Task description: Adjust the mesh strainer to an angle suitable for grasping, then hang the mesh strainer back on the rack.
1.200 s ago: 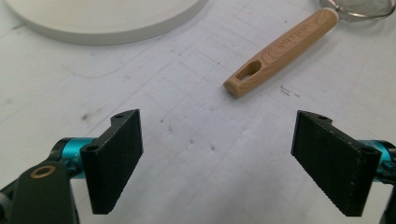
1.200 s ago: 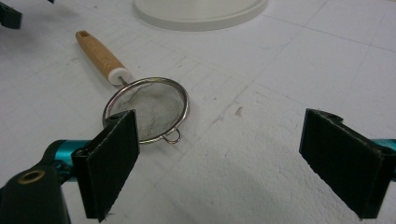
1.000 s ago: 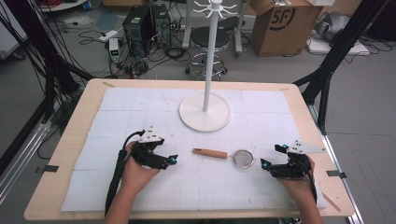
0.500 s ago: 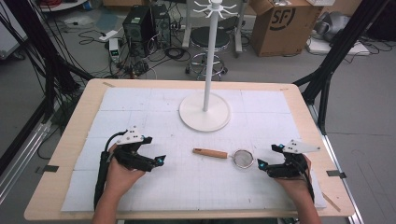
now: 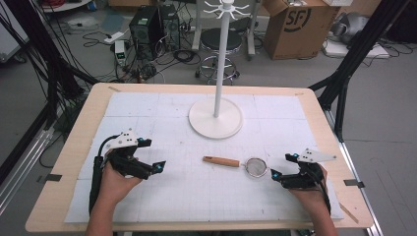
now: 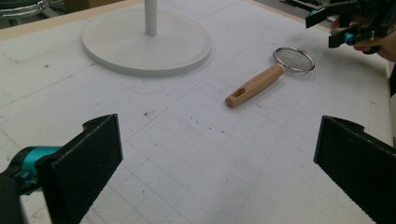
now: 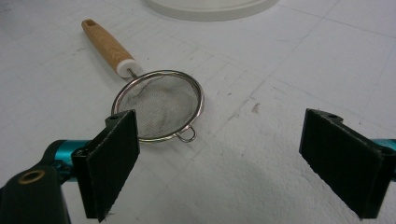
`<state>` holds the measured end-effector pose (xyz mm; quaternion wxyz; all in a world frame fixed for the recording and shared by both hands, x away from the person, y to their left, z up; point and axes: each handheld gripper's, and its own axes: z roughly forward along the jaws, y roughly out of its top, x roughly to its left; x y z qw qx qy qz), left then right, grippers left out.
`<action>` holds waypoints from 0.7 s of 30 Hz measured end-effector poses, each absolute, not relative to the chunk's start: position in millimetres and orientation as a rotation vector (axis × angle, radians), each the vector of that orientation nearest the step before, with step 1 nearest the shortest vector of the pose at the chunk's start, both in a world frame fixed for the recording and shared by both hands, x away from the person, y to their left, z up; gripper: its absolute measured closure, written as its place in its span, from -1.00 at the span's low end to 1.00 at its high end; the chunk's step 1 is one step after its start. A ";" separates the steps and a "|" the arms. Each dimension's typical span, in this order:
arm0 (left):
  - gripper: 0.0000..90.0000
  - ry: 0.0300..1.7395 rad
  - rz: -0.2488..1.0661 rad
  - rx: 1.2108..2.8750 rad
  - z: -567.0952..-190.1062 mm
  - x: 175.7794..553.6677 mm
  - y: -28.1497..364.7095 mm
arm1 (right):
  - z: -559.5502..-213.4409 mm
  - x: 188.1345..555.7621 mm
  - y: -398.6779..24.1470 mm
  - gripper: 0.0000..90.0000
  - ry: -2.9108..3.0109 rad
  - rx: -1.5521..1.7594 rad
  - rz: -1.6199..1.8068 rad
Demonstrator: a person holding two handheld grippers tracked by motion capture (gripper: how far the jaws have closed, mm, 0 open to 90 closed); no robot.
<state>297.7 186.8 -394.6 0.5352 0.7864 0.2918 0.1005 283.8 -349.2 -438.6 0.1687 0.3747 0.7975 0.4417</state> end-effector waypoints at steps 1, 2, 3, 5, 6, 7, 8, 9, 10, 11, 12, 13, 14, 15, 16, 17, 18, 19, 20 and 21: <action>-0.96 0.690 0.241 1.872 -393.8 297.6 186.9 | -438.4 284.1 -348.9 -0.75 2.266 1.062 1.256; -0.96 0.689 0.244 1.875 -393.3 297.6 186.9 | -438.2 283.8 -348.4 -0.75 2.269 1.065 1.255; -0.96 0.690 0.249 1.879 -393.1 297.5 186.6 | -438.2 283.5 -348.0 -0.75 2.268 1.065 1.255; -0.96 0.691 0.248 1.885 -394.0 298.5 186.2 | -438.0 283.2 -347.3 -0.75 2.272 1.061 1.255; -0.96 0.692 0.247 1.890 -394.6 299.2 185.8 | -437.9 282.9 -347.0 -0.75 2.276 1.065 1.256; -0.96 0.694 0.248 1.897 -395.2 299.7 185.3 | -437.6 282.8 -346.6 -0.75 2.278 1.066 1.258; -0.96 0.695 0.249 1.901 -395.8 300.0 184.6 | -437.2 283.1 -346.3 -0.75 2.278 1.064 1.259; -0.96 0.692 0.249 1.909 -396.1 300.2 184.3 | -436.8 283.7 -345.9 -0.75 2.277 1.060 1.262; -0.96 0.691 0.247 1.913 -396.3 300.1 183.9 | -436.0 284.3 -345.2 -0.75 2.276 1.062 1.264; -0.96 0.690 0.245 1.915 -396.3 300.0 184.0 | -434.9 285.3 -344.0 -0.75 2.278 1.059 1.268; -0.96 0.688 0.241 1.915 -396.2 299.8 184.1 | -434.2 286.1 -343.0 -0.75 2.278 1.055 1.269; -0.96 0.686 0.242 1.913 -396.3 300.1 184.1 | -433.0 287.6 -341.7 -0.75 2.281 1.049 1.270; -0.96 0.688 0.240 1.909 -396.5 300.5 184.1 | -431.2 289.5 -339.7 -0.75 2.286 1.043 1.276; -0.96 0.692 0.239 1.910 -396.6 300.8 184.4 | -430.0 290.6 -338.3 -0.75 2.289 1.036 1.278; -0.96 0.698 0.242 1.911 -396.8 300.4 184.3 | -428.2 292.1 -336.2 -0.75 2.295 1.027 1.276; -0.96 0.696 0.244 1.915 -396.7 299.9 184.2 | -425.5 293.7 -333.2 -0.75 2.308 1.019 1.271; -0.96 0.690 0.242 1.916 -396.8 299.5 184.0 | -423.8 294.6 -331.3 -0.75 2.317 1.011 1.267; -0.96 0.693 0.240 1.914 -396.7 298.7 183.6 | -421.4 295.9 -328.4 -0.75 2.331 0.997 1.259; -0.96 0.688 0.241 1.913 -396.6 298.6 183.3 | -418.8 297.6 -325.4 -0.75 2.341 0.984 1.250; -0.96 0.687 0.241 1.909 -396.5 298.5 183.2 | -415.7 300.1 -321.2 -0.75 2.355 0.967 1.244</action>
